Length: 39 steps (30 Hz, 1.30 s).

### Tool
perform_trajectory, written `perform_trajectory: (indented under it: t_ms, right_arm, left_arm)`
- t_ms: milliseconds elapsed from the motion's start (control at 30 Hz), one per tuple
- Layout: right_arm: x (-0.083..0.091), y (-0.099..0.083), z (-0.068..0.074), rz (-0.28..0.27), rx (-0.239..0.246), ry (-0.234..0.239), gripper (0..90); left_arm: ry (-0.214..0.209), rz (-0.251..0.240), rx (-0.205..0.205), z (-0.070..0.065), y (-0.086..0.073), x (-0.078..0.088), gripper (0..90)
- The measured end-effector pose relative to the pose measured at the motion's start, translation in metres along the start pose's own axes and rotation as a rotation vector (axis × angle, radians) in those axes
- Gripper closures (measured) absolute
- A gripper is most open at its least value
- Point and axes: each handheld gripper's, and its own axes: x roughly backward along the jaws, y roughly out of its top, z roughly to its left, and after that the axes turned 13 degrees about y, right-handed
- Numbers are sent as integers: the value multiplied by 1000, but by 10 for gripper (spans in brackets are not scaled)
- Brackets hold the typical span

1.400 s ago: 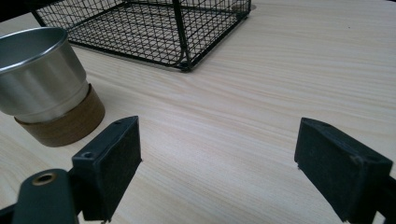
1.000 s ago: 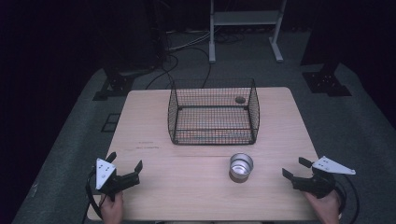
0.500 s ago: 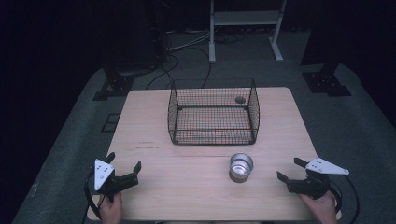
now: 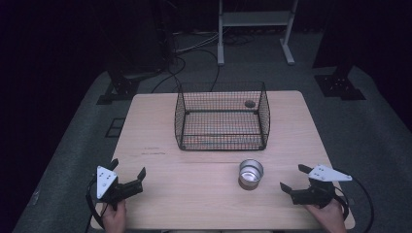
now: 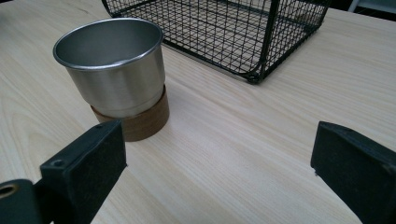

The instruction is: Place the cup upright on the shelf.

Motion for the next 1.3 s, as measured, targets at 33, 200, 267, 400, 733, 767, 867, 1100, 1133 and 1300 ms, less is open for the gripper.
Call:
perform_trajectory:
  t_ms: [33, 200, 267, 400, 733, 767, 867, 1100, 1133, 1300]
  right_arm:
    - [0, 0, 0, 1, 3, 0, 21]
    - [-2, 3, 3, -1, 12, 11, 20]
    - [-3, 3, 4, 6, 14, 13, 20]
    - [-5, 5, 8, 8, 25, 22, 20]
    - [-12, 9, 14, 22, 45, 50, 20]
    - [-13, 8, 15, 23, 47, 54, 20]
    - [-16, 9, 17, 33, 53, 65, 20]
    - [-25, 12, 24, 46, 71, 95, 20]
    - [-26, 12, 25, 50, 71, 96, 20]
    - [-34, 16, 30, 57, 79, 135, 20]
  left_arm:
    - [0, -2, 2, 0, 0, 0, 0]
    - [-1, 0, 2, 0, 0, 0, 0]
    - [-1, 3, -2, -1, 0, 0, 0]
    - [-3, 1, 0, -1, 0, 0, 0]
    - [-9, 5, -6, -3, 0, -1, 0]
    - [-9, 5, -8, -3, 0, -1, 0]
    - [-7, 3, -5, -2, 0, 0, 0]
    - [-1, 7, 0, -2, -1, 0, 0]
    - [-1, 7, -2, -2, -1, 0, 0]
    - [6, 6, 12, 3, -2, 1, 0]
